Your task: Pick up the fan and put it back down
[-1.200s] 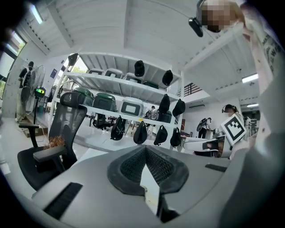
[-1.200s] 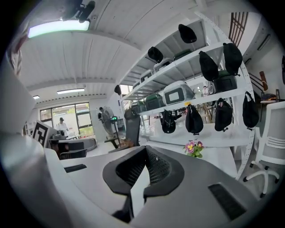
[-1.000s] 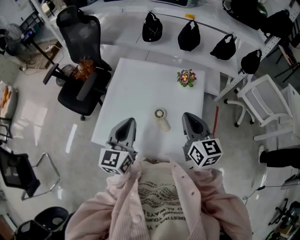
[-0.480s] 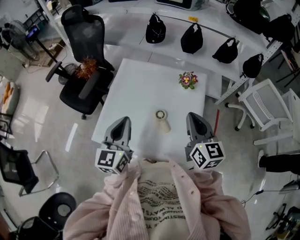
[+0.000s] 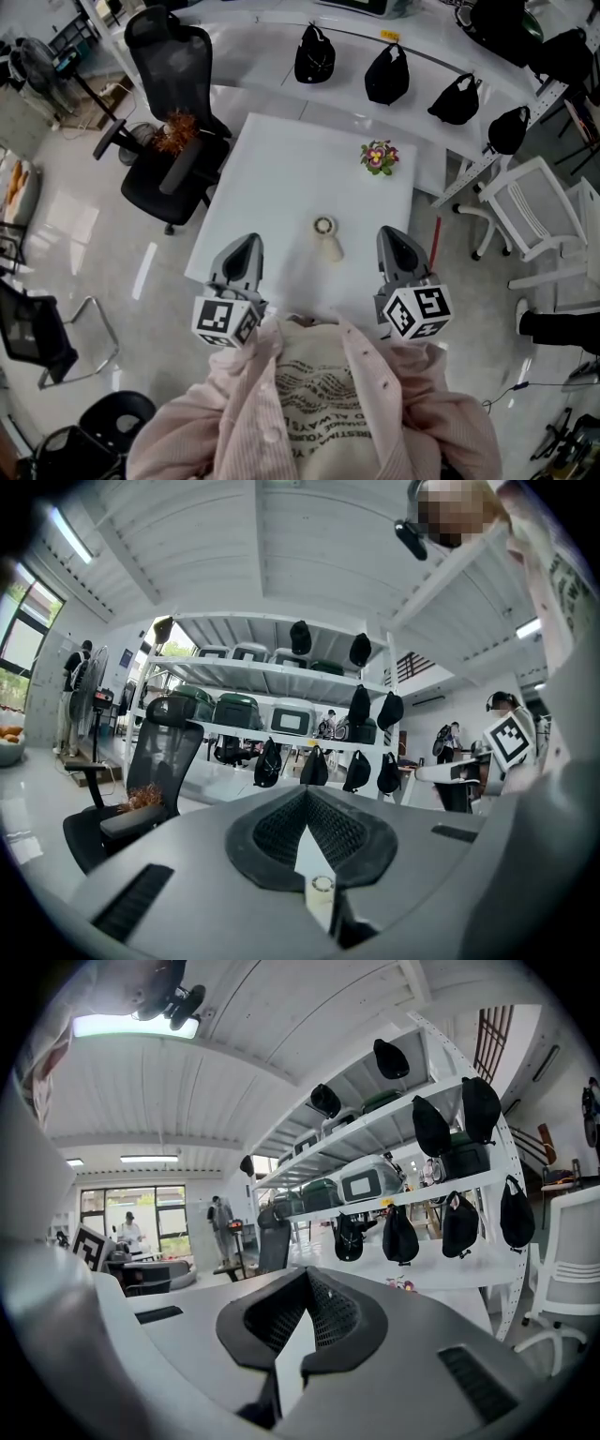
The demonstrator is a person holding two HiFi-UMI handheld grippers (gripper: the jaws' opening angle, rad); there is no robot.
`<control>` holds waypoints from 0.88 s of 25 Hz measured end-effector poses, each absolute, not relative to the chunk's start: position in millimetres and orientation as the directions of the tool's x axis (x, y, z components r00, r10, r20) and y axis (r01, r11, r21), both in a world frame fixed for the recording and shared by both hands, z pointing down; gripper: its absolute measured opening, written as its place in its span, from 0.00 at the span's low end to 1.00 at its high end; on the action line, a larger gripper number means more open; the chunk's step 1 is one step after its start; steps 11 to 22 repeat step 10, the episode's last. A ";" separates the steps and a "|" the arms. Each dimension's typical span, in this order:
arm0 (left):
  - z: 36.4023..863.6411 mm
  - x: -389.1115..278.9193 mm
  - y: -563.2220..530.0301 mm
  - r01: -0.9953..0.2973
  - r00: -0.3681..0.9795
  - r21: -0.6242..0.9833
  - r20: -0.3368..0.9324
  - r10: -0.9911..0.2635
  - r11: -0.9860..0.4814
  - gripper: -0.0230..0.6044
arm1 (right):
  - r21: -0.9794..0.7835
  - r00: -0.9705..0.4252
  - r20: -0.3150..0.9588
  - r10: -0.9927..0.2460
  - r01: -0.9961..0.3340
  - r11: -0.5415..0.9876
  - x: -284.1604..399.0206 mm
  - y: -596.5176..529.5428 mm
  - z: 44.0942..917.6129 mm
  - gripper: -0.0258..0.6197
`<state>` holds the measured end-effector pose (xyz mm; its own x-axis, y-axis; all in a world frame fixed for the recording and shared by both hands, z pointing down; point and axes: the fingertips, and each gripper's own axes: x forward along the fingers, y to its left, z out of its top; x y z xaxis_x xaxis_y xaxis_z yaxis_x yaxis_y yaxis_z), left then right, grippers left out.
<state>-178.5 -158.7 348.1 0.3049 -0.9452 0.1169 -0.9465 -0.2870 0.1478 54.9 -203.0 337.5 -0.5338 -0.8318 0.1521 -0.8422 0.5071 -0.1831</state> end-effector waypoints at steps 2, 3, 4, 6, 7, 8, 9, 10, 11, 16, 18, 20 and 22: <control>348.6 -179.7 -157.9 -0.948 0.300 0.146 0.120 -0.946 -0.282 0.04 | -0.184 -0.535 0.152 -0.831 -0.841 0.508 54.8 -202.8 337.8 0.04; 349.1 -180.2 -157.6 -0.949 0.297 0.145 0.122 -0.947 -0.279 0.04 | -0.185 -0.536 0.153 -0.830 -0.841 0.509 54.7 -202.6 338.2 0.04; 350.1 -180.4 -157.1 -0.950 0.294 0.145 0.124 -0.948 -0.276 0.04 | -0.185 -0.537 0.154 -0.829 -0.840 0.510 54.8 -202.5 338.7 0.04; 352.8 -180.4 -155.8 -0.950 0.293 0.150 0.127 -0.948 -0.274 0.04 | -0.182 -0.538 0.155 -0.829 -0.840 0.511 55.3 -202.0 339.8 0.04; 353.6 -180.3 -155.3 -0.950 0.292 0.151 0.128 -0.948 -0.273 0.04 | -0.182 -0.538 0.156 -0.829 -0.840 0.511 55.6 -201.8 340.2 0.04; 354.0 -180.1 -154.9 -0.950 0.292 0.151 0.128 -0.948 -0.272 0.04 | -0.181 -0.538 0.156 -0.828 -0.840 0.511 56.1 -201.5 340.4 0.04; 354.1 -179.9 -154.7 -0.950 0.292 0.152 0.128 -0.948 -0.272 0.04 | -0.182 -0.538 0.156 -0.829 -0.840 0.511 56.6 -201.2 340.5 0.04; 354.1 -179.7 -154.4 -0.950 0.292 0.152 0.128 -0.948 -0.272 0.04 | -0.182 -0.538 0.156 -0.829 -0.840 0.511 57.1 -200.8 340.6 0.04; 354.1 -179.7 -154.4 -0.950 0.292 0.152 0.128 -0.948 -0.272 0.04 | -0.182 -0.538 0.156 -0.829 -0.840 0.511 57.1 -200.8 340.6 0.04; 354.1 -179.7 -154.4 -0.950 0.292 0.152 0.128 -0.948 -0.272 0.04 | -0.182 -0.538 0.156 -0.829 -0.840 0.511 57.1 -200.8 340.6 0.04; 354.1 -179.7 -154.4 -0.950 0.292 0.152 0.128 -0.948 -0.272 0.04 | -0.182 -0.538 0.156 -0.829 -0.840 0.511 57.1 -200.8 340.6 0.04; 354.1 -179.7 -154.4 -0.950 0.292 0.152 0.128 -0.948 -0.272 0.04 | -0.182 -0.538 0.156 -0.829 -0.840 0.511 57.1 -200.8 340.6 0.04; 354.1 -179.7 -154.4 -0.950 0.292 0.152 0.128 -0.948 -0.272 0.04 | -0.182 -0.538 0.156 -0.829 -0.840 0.511 57.1 -200.8 340.6 0.04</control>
